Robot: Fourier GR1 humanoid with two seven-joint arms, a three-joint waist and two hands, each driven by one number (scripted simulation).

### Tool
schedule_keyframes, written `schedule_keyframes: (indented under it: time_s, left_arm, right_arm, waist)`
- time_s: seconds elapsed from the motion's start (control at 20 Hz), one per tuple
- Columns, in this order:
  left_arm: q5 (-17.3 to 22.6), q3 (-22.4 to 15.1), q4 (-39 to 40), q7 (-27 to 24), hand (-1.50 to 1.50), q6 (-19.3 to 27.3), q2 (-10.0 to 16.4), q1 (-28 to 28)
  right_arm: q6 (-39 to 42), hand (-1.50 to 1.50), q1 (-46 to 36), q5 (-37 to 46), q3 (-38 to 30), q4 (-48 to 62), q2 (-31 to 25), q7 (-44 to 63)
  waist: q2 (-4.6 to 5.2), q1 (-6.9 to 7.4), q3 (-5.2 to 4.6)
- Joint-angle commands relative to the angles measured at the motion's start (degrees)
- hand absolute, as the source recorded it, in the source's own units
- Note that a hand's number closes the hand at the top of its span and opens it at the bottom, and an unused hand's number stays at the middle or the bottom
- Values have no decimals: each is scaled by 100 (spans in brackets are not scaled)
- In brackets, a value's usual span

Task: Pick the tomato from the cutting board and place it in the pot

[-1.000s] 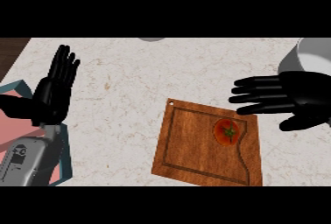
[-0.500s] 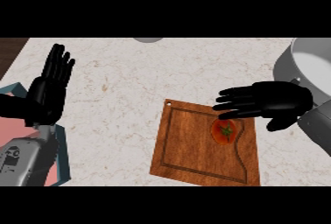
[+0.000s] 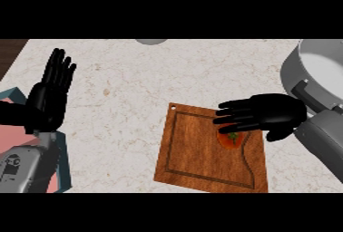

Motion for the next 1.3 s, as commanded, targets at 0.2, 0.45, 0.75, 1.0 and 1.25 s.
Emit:
schedule_keyframes:
  time_s: [0.2, 0.45, 0.75, 1.0, 1.25]
  left_arm:
    - [55, 122, -360, -26, 0, -239, 1, 467]
    - [-60, 208, 119, 16, 0, -242, -68, -39]
    - [-158, 203, 44, 132, 0, -170, -177, -68]
    - [-271, 139, -346, 71, 0, -127, -290, 372]
    - [-124, 339, -4, -64, 0, -352, -146, 152]
  right_arm:
    - [-245, -150, -338, 639, -233, 958, 697, -515]
    - [-21, -150, -288, 886, -361, 843, 1013, -339]
    - [-379, -150, 101, 1290, -210, 857, 1318, -414]
    - [-818, -150, 196, 1664, -177, 1534, 1800, -455]
    - [-965, 150, 275, 1672, 81, 946, 1646, -934]
  waist:
    - [-3, 57, 0]
    - [-8, -25, -2]
    - [-10, -45, -1]
    - [-5, 8, 0]
    - [-2, -5, 1]
